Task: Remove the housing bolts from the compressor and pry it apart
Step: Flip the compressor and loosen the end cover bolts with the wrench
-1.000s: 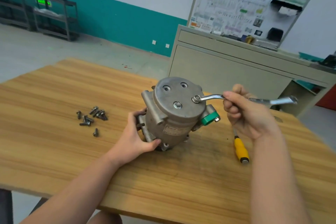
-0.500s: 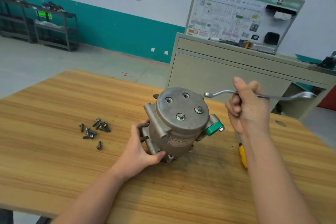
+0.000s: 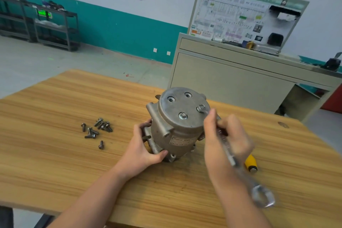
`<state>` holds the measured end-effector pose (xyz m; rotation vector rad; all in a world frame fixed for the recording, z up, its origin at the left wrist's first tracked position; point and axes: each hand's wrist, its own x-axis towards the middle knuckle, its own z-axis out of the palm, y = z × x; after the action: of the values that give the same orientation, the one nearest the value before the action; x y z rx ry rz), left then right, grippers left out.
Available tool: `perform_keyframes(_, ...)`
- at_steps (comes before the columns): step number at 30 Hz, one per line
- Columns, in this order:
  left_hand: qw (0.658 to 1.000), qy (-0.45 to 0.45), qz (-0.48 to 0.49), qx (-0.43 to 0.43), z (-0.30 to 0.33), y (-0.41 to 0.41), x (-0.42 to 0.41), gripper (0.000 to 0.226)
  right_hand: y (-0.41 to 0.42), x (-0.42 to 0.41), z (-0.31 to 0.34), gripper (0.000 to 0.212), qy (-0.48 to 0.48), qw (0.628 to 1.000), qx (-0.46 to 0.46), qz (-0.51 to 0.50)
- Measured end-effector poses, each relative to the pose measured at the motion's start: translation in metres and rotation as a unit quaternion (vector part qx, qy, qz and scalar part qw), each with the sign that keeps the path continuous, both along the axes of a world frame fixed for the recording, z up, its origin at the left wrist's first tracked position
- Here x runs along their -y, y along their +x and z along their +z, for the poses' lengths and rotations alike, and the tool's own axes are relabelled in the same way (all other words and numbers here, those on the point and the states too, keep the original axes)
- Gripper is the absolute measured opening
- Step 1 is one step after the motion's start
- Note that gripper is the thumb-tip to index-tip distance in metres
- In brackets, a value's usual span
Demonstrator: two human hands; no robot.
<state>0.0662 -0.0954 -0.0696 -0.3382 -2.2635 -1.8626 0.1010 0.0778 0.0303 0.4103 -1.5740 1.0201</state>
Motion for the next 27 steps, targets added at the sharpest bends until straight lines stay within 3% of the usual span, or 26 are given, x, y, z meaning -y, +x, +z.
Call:
perform_keyframes(3, 1.0, -0.003, 0.005, -0.003, 0.0, 0.0, 0.0, 0.088, 0.003, -0.001, -0.01, 0.042, 0.06, 0.998, -0.01, -0.033)
perform_keyframes(8, 1.0, -0.011, 0.004, -0.003, 0.002, 0.001, 0.001, 0.087, 0.003, -0.021, -0.01, 0.029, -0.103, 0.981, 0.102, 0.132)
perform_keyframes(12, 1.0, -0.019, 0.001, -0.007, 0.002, 0.001, 0.0, 0.086, -0.02, -0.057, 0.003, 0.03, -0.2, 0.905, 0.18, 0.329)
perform_keyframes(16, 1.0, 0.001, 0.004, -0.012, 0.002, 0.001, -0.006, 0.087, -0.061, -0.084, 0.021, 0.028, -0.249, 0.779, 0.326, 0.475)
perform_keyframes(19, 1.0, 0.013, 0.0, -0.026, 0.001, 0.0, -0.009, 0.09, -0.096, -0.076, 0.038, 0.028, -0.263, 0.727, 0.415, 0.48)
perform_keyframes(24, 0.999, 0.007, 0.011, -0.047, 0.001, -0.001, -0.011, 0.096, -0.123, -0.051, 0.054, 0.044, -0.265, 0.732, 0.458, 0.431)
perform_keyframes(27, 0.998, 0.0, 0.027, -0.053, -0.001, -0.002, -0.009, 0.09, -0.114, -0.059, 0.063, 0.046, -0.341, 0.71, 0.423, 0.449)
